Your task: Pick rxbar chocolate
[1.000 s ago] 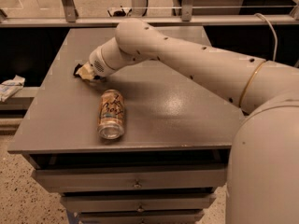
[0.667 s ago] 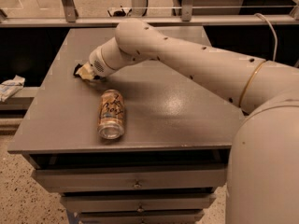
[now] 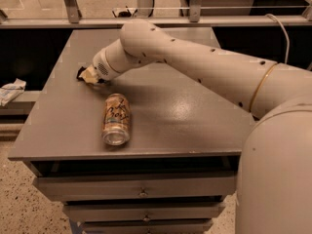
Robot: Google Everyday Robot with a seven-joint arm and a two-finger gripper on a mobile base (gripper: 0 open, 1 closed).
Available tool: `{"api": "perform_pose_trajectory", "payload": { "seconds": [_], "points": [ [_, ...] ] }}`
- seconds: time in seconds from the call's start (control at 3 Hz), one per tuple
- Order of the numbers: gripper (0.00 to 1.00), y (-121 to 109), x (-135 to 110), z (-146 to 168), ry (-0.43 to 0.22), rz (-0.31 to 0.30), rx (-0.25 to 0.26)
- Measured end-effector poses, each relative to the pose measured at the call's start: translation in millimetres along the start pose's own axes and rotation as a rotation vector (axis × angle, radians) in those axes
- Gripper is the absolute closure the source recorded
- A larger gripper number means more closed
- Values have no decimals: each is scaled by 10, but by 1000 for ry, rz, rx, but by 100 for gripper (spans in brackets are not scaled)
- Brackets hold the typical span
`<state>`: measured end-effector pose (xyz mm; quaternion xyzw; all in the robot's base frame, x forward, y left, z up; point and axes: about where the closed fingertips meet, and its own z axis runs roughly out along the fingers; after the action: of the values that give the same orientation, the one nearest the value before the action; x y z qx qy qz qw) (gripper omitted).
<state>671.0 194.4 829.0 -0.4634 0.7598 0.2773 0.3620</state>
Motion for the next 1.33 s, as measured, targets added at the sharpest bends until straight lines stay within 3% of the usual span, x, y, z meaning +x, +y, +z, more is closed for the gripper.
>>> {"api": "perform_pose_trajectory", "payload": {
  "seconds": [0.67, 1.0, 1.33],
  "points": [
    [100, 0, -2, -2, 0, 0, 0],
    [88, 1, -5, -4, 0, 0, 0],
    [65, 1, -6, -4, 0, 0, 0]
  ]
}}
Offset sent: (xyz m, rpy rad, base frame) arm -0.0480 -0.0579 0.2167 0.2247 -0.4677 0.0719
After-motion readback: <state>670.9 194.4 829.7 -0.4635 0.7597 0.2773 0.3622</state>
